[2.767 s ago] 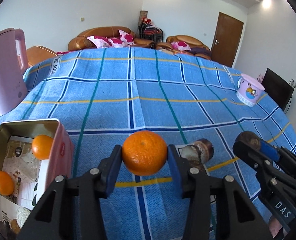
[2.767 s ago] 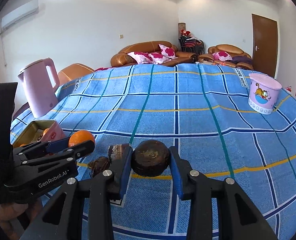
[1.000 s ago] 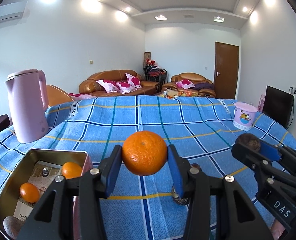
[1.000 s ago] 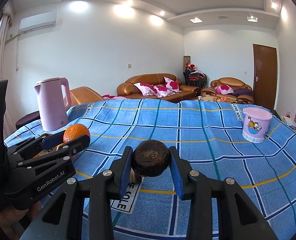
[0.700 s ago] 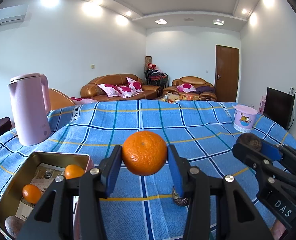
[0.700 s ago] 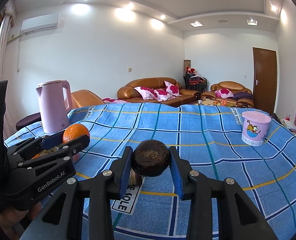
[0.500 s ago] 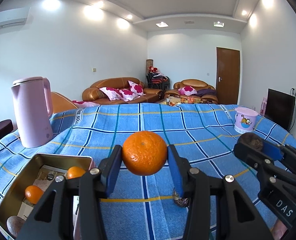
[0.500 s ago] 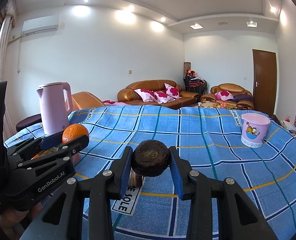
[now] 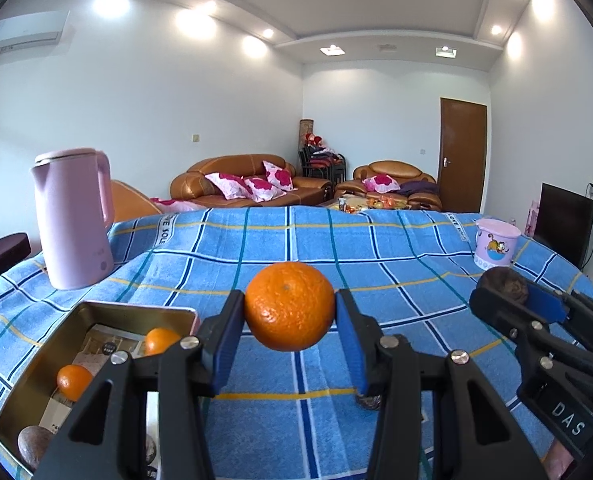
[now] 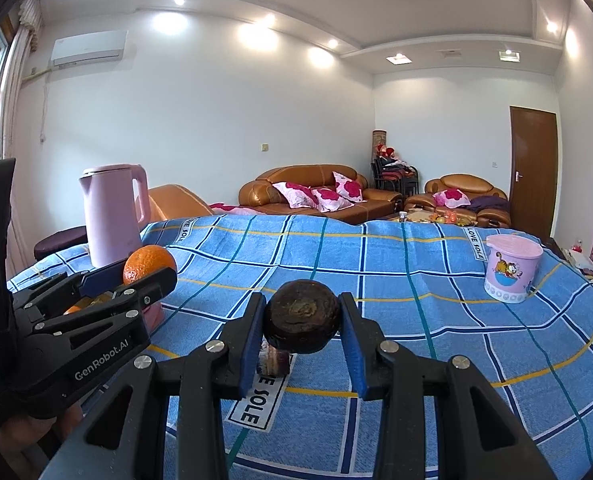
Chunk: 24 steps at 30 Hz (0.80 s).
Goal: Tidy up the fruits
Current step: 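Lift the orange with the left tool while the right tool lifts the chocolate cake, then carry the orange and chocolate cake over the tin with both tools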
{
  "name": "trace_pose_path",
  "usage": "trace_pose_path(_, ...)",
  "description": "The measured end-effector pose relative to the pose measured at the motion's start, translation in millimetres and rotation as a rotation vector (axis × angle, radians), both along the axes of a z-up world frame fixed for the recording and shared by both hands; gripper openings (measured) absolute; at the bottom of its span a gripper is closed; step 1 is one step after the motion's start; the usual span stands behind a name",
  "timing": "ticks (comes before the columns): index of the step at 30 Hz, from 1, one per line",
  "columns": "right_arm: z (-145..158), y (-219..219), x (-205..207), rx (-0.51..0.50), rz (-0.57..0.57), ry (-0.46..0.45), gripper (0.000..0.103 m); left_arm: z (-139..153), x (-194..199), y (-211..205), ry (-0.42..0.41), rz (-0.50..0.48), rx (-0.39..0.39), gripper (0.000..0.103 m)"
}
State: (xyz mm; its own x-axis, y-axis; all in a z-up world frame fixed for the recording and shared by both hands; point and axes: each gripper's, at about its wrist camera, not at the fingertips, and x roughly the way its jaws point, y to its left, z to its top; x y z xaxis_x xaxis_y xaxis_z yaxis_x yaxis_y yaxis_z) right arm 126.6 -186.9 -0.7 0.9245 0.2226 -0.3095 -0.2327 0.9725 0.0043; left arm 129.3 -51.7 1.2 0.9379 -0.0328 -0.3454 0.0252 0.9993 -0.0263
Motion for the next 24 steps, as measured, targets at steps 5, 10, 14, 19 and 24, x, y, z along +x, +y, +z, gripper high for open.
trace_pose_path(5,4.8,17.1,-0.7,0.006,0.047,0.021,0.039,1.7,-4.4,16.4,0.015,0.021,-0.009,0.047)
trace_pose_path(10,14.6,40.7,-1.0,0.015,0.114,0.026,0.039,7.5,-12.6,34.4,0.017,0.045,-0.011,0.047)
trace_pose_path(14,19.1,57.6,3.5,0.021,0.157,0.045,0.039,10.6,-16.4,47.0,0.026,0.066,-0.002,0.047)
trace_pose_path(19,22.6,78.9,8.3,0.022,0.207,0.069,0.039,9.3,-19.8,63.5,0.052,0.095,0.013,0.047)
trace_pose_path(24,24.5,99.9,8.9,0.005,0.252,0.078,0.039,6.0,-21.5,83.0,0.081,0.133,0.013,0.047)
